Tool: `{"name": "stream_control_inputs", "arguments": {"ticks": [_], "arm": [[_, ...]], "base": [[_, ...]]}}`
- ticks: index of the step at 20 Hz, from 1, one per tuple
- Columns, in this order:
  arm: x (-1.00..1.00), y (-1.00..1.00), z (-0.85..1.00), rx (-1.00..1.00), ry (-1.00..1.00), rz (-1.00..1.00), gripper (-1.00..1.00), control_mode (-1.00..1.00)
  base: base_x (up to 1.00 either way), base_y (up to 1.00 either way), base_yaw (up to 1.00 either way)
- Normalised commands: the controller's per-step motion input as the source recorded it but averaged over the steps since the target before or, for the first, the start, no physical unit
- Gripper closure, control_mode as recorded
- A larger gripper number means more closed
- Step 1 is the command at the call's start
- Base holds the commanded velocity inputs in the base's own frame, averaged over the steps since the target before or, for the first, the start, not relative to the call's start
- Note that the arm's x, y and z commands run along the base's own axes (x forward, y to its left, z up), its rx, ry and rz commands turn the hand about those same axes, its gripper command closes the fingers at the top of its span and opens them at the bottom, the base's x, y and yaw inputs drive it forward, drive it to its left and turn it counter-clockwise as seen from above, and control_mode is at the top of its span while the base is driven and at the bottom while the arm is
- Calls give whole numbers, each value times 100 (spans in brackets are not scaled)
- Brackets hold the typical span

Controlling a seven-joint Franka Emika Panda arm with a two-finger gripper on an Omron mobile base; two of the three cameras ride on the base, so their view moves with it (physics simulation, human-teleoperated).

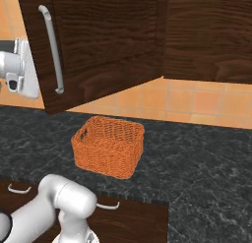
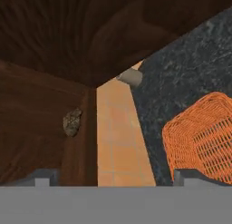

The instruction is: Open the cabinet, pick up the bread from the cabinet and place it in the basket. Then move the basket to the dining counter.

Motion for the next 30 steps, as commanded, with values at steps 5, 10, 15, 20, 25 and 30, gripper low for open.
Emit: {"name": "stream_control_inputs", "arguments": {"ticks": [5, 10, 15, 20, 25, 30], "arm": [[6, -51, -12, 40, -10, -43, -100, -100], [28, -47, -68, 37, -39, -25, -100, -100], [-36, -81, -43, 29, -40, -26, -100, -100], [-1, -100, -32, 20, -22, -32, -100, -100], [1, -100, -2, 16, -6, -34, -100, -100], [6, -72, -1, 10, -11, -29, -100, -100]], "base": [[0, 0, 0], [0, 0, 0], [0, 0, 0], [0, 0, 0], [0, 0, 0], [0, 0, 0]]}}
